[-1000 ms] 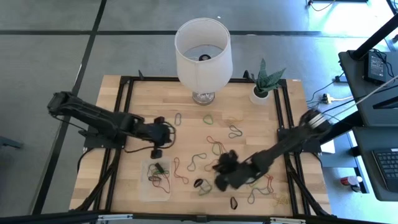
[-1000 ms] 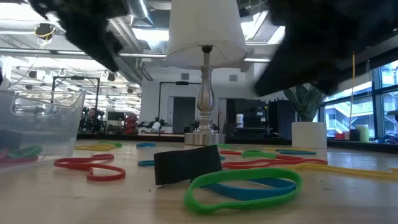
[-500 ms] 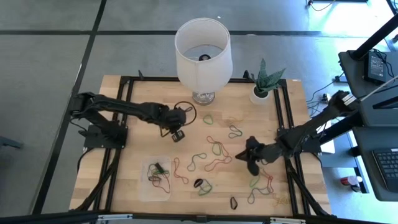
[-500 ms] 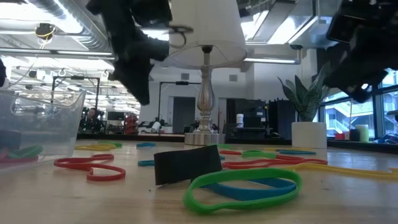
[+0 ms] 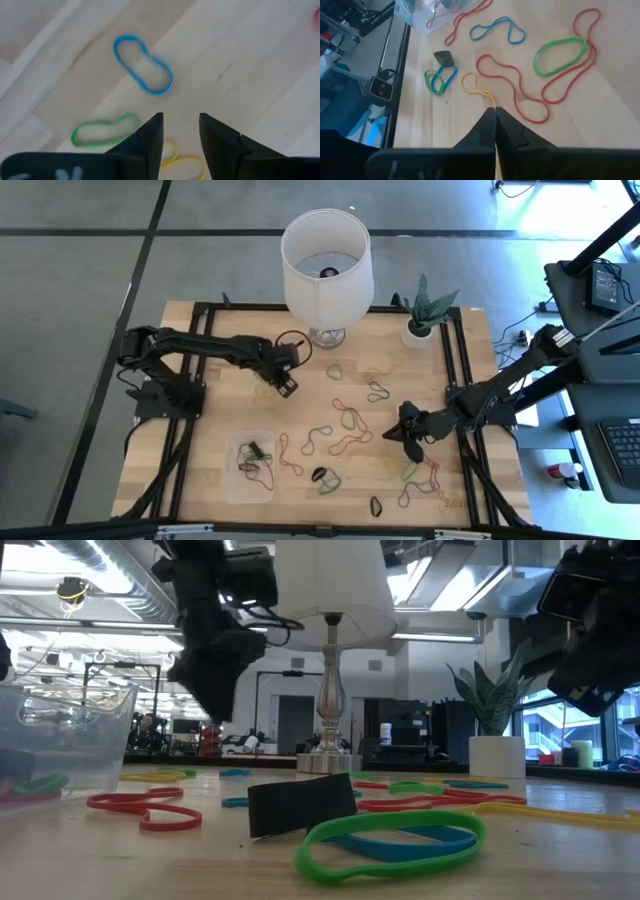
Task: Pick and place rubber bands into bin
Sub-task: Put the blue rubber band into the transparent bin
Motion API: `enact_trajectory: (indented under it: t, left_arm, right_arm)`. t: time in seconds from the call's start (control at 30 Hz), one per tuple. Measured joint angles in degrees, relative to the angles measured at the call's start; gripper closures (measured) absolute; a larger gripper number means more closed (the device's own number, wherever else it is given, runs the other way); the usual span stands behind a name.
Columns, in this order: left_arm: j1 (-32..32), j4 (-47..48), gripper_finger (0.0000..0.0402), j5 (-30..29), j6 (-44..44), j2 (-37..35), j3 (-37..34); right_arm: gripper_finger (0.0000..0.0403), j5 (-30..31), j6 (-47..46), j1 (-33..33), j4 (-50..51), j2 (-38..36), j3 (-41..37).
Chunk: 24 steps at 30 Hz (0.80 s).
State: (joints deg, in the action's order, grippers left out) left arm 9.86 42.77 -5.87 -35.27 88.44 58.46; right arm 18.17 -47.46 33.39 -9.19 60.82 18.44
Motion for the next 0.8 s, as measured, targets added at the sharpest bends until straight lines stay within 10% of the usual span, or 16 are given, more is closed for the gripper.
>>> enact_trajectory:
  t: [0.8]
  left_arm:
    - [5.64, -10.02, 0.0356, -0.01, 1.58, 16.83, 0.25]
  right_arm:
    - [0.0403, 4.84, -6.40, -2.54, -4.19, 0.50, 0.02]
